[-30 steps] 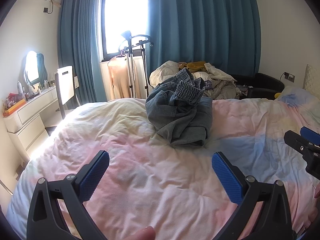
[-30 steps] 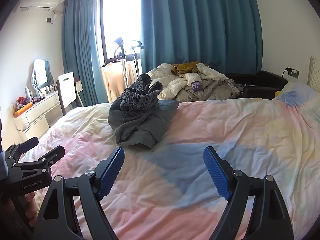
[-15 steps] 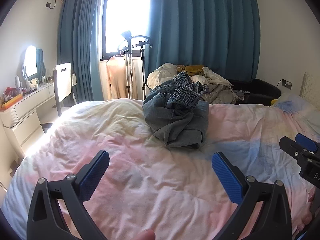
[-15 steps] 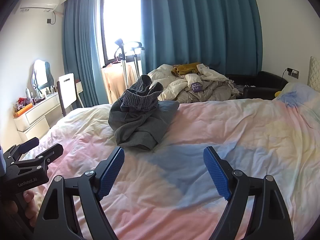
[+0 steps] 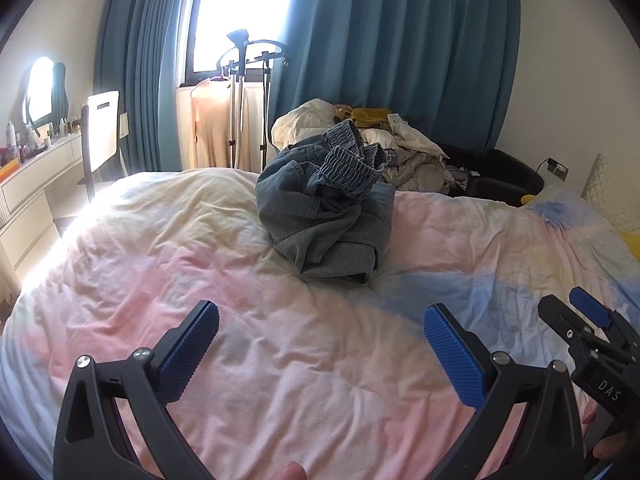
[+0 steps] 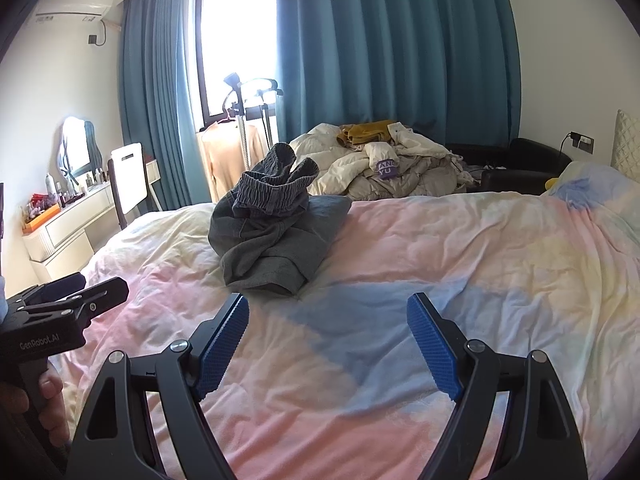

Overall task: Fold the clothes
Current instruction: 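Grasp the jeans waistband with the left gripper and lift it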

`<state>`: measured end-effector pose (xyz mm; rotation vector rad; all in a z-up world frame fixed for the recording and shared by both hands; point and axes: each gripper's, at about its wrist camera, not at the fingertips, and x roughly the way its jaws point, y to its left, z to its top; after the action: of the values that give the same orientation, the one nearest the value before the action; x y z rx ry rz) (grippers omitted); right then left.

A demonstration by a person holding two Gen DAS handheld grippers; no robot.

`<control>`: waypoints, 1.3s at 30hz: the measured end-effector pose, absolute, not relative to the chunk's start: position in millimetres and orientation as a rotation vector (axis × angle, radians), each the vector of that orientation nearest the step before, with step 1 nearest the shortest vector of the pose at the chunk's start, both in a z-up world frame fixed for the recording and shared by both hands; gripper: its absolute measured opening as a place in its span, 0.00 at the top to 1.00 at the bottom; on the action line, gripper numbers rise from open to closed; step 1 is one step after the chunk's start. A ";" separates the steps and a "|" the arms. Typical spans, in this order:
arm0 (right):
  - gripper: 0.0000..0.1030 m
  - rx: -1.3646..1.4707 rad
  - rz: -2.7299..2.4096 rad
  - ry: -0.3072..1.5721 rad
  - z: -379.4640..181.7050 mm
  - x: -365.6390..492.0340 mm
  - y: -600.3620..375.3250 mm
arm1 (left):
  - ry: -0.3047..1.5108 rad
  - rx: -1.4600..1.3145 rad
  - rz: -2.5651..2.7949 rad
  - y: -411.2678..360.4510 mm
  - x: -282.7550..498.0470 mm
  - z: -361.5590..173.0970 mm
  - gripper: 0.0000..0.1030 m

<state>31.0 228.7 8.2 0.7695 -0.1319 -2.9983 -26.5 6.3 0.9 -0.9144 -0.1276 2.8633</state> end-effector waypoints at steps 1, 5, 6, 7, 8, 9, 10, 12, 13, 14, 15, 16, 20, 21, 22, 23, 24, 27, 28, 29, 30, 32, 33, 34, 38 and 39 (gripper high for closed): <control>0.20 0.775 -2.999 -0.146 7.3 30.2 231.6 | -0.107 -0.913 2.863 9.7 -31.0 2.0 0.00; 0.20 0.812 -2.988 -0.211 1.8 25.4 242.2 | 0.021 -0.906 2.842 29.8 -58.7 4.7 0.00; 0.20 0.823 -2.984 -0.225 0.2 23.6 244.3 | 0.050 -0.911 2.830 35.7 -68.9 3.4 0.00; 0.20 0.832 -2.979 -0.239 -1.5 22.0 246.1 | 0.073 -0.919 2.817 41.3 -80.5 1.3 0.00; 0.20 0.839 -2.975 -0.252 -3.2 20.4 248.0 | 0.090 -0.928 2.806 46.6 -92.6 -1.5 0.00; 0.20 0.844 -2.973 -0.260 -4.9 18.6 249.8 | 0.106 -0.924 2.807 51.0 -104.5 -4.4 0.00; 0.20 0.850 -2.971 -0.269 -6.7 16.8 251.8 | 0.122 -0.918 2.809 55.4 -116.4 -7.5 0.00; 0.20 0.864 -2.968 -0.286 -10.8 12.3 256.4 | 0.155 -0.908 2.813 64.1 -140.1 -13.5 0.00; 0.20 0.877 -2.964 -0.298 -13.3 9.6 258.8 | 0.172 -0.902 2.814 68.5 -151.9 -16.5 0.00; 0.20 0.893 -2.957 -0.312 -16.2 6.6 261.7 | 0.168 -0.885 2.818 71.3 -161.8 -17.8 0.00; 0.20 0.905 -2.951 -0.328 -19.2 3.5 265.2 | 0.162 -0.866 2.821 74.1 -171.5 -18.9 0.00; 0.20 0.911 -2.947 -0.345 -22.6 0.3 268.9 | 0.156 -0.848 2.824 76.8 -181.2 -20.1 0.00; 0.20 0.976 -2.923 -0.420 -41.1 -16.7 283.5 | 0.233 -0.806 2.843 94.2 -219.9 -25.7 0.00; 0.20 0.996 -2.913 -0.441 -46.5 -21.3 286.5 | 0.243 -0.811 2.848 96.7 -229.6 -28.5 0.00; 0.20 1.014 -2.901 -0.464 -52.1 -26.0 289.0 | 0.255 -0.824 2.855 98.6 -239.7 -32.1 0.00; 0.20 1.033 -2.887 -0.487 -57.7 -30.7 291.5 | 0.266 -0.836 2.864 100.3 -249.7 -35.9 0.00; 0.20 1.049 -2.875 -0.506 -63.0 -35.2 293.3 | 0.265 -0.839 2.873 100.2 -258.4 -38.8 0.00; 0.20 1.089 -2.848 -0.536 -76.3 -47.4 295.3 | 0.261 -0.848 2.901 99.3 -284.2 -47.3 0.03; 0.20 1.102 -2.847 -0.539 -80.5 -50.8 295.7 | 0.239 -0.857 2.909 97.1 -292.9 -49.5 0.06; 0.20 1.117 -2.846 -0.546 -84.6 -54.0 296.4 | 0.200 -0.877 2.900 94.1 -301.0 -51.8 0.08; 0.20 1.132 -2.842 -0.558 -88.5 -56.9 297.3 | 0.160 -0.898 2.889 91.0 -309.1 -54.2 0.09; 0.20 1.143 -2.832 -0.574 -94.6 -62.2 298.5 | 0.116 -0.926 2.875 89.7 -318.0 -56.9 0.18; 0.20 1.145 -2.831 -0.576 -97.0 -64.3 298.9 | 0.103 -0.942 2.868 90.1 -320.9 -57.6 0.20; 0.20 1.149 -2.834 -0.574 -98.6 -66.0 298.8 | 0.090 -0.958 2.862 90.5 -323.8 -58.3 0.25; 0.20 1.135 -2.831 -0.569 -101.2 -68.7 296.8 | 0.095 -0.981 2.832 96.3 -318.9 -52.0 0.43; 0.20 1.126 -2.833 -0.561 -100.7 -68.2 295.6 | 0.097 -0.993 2.824 96.3 -316.2 -49.1 0.44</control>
<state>-68.2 295.6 -100.7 1.1256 -0.5610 -2.8327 -316.2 96.3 -49.1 -0.9933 0.0965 2.8237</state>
